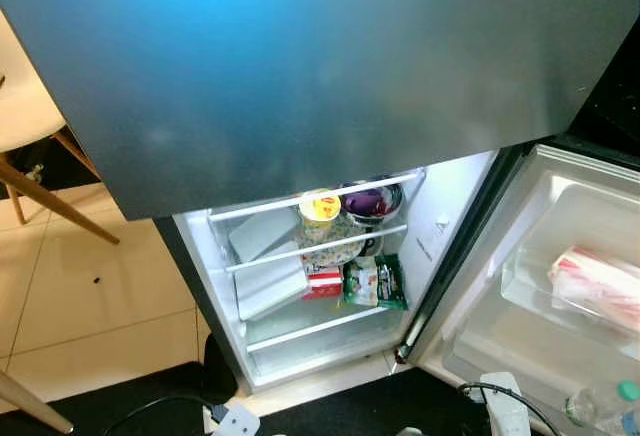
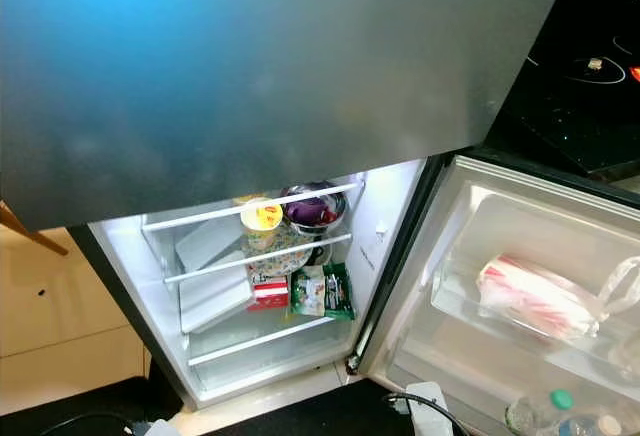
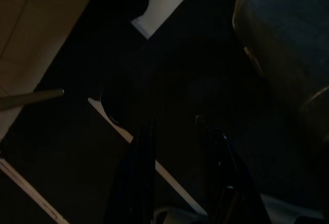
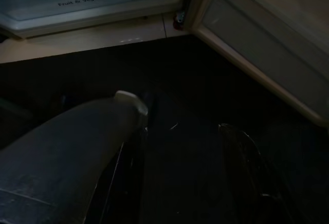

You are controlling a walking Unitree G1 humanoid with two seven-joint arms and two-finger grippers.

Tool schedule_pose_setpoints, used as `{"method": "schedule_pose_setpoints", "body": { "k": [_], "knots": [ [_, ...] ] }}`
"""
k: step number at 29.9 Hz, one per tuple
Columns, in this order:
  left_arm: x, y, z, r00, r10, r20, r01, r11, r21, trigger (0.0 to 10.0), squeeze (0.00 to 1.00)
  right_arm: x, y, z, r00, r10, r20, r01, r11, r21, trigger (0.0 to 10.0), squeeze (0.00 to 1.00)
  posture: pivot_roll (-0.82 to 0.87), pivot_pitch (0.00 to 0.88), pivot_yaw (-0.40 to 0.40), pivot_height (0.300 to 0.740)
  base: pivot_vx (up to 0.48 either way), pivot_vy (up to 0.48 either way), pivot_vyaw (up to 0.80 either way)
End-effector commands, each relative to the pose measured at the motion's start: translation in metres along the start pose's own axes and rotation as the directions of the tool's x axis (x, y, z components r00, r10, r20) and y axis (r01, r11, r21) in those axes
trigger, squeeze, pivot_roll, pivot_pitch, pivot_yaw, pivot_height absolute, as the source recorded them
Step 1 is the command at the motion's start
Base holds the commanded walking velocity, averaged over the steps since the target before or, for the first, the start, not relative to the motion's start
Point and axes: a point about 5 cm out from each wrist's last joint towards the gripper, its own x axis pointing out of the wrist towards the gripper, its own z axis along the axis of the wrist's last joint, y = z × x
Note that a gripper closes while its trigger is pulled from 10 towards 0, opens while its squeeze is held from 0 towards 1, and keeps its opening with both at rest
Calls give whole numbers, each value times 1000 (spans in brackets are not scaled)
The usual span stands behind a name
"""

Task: Restocking fridge

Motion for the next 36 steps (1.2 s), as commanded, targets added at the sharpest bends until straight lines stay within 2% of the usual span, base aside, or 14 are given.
{"method": "schedule_pose_setpoints", "body": {
  "k": [1,36],
  "knots": [
    [0,-9,3,999,-31,12,31,1000,0,10000,243,0,0,0,1000,-3,3,3,1000,7,10000,0,5,0,-52,740,-375,0,0],
    [0,-9,3,999,-31,10,31,1000,2,10000,243,0,2,-1,1000,0,3,0,1000,6,10000,0,5,0,-54,740,-360,0,0]
  ]
}}
